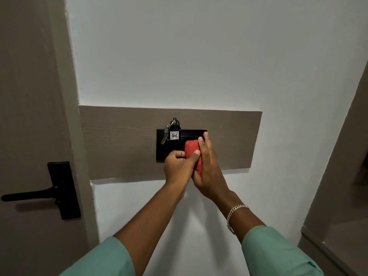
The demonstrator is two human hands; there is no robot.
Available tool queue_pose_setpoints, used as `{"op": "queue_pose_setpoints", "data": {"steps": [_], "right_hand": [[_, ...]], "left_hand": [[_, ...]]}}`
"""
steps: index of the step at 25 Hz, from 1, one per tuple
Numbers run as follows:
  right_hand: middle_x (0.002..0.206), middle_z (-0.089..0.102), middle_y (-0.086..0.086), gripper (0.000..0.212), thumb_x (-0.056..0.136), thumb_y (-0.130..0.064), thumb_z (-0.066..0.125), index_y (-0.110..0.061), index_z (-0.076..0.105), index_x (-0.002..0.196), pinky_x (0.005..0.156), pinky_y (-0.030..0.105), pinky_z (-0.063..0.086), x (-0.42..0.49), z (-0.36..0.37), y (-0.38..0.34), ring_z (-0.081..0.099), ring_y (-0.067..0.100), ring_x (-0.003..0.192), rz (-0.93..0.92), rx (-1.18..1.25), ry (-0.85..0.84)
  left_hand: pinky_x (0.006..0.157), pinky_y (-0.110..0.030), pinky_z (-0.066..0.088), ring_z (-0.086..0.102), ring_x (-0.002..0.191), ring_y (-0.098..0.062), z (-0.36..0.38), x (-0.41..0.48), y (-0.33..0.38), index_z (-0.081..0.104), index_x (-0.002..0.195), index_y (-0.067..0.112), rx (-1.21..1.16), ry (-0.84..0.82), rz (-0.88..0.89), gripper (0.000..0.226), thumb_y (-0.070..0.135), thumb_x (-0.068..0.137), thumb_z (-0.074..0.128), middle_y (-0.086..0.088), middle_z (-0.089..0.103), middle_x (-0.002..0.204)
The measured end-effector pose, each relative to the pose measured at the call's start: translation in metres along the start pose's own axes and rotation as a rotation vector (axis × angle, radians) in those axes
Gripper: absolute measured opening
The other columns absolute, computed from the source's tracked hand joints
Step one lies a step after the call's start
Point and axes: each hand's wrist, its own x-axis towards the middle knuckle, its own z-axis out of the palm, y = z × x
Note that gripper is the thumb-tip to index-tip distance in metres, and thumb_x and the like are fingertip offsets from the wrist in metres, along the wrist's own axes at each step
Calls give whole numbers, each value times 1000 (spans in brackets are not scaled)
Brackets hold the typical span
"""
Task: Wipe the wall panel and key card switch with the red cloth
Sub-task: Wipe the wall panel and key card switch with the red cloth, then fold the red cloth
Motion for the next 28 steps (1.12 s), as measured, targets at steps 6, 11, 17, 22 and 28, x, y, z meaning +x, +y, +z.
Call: {"op": "queue_pose_setpoints", "data": {"steps": [6, 11, 17, 22, 28], "right_hand": [[169, 8, 7, 88, 89, -37, 59, -18, 7, 157, 127, 50, 23, -8, -10, -17, 7, 22, 158, 14, 92, -3], [160, 28, -9, 90, 86, -49, 66, -30, 13, 156, 114, 28, 41, -20, -38, -17, 39, -5, 140, 469, 469, 203], [119, 69, 13, 73, 83, -19, 79, -19, 41, 145, 86, 27, 61, -43, -100, 12, 73, 13, 103, 804, 582, 257], [107, 71, 18, 58, 82, -26, 80, -28, 50, 132, 94, 54, 58, -83, -158, 43, 71, 30, 101, 918, 351, 350], [100, 73, 17, 61, 73, -17, 88, -17, 53, 122, 91, 57, 59, -148, -246, 142, 72, 31, 89, 1160, 314, 428]], "left_hand": [[61, -25, 58, 74, 76, -17, -9, -2, 5, 74, 90, 8, -104, -123, -4, 11, 16, 83, 75, -9, 75, 84], [66, -26, 59, 72, 80, -18, 0, -8, -3, 73, 101, 4, -219, -267, -43, 15, 9, 88, 69, -8, 76, 88], [66, -31, 61, 72, 75, -17, 47, -26, -22, 73, 100, 8, -130, -302, -65, 18, 19, 86, 73, -10, 76, 92], [79, -46, 62, 73, 90, -29, 118, -51, -55, 71, 101, 10, 66, -398, -126, 28, 33, 85, 73, -12, 76, 101], [91, -52, 59, 71, 98, -32, 233, -89, -132, 61, 118, 11, 188, -637, -342, 42, 7, 79, 73, -14, 71, 112]]}}
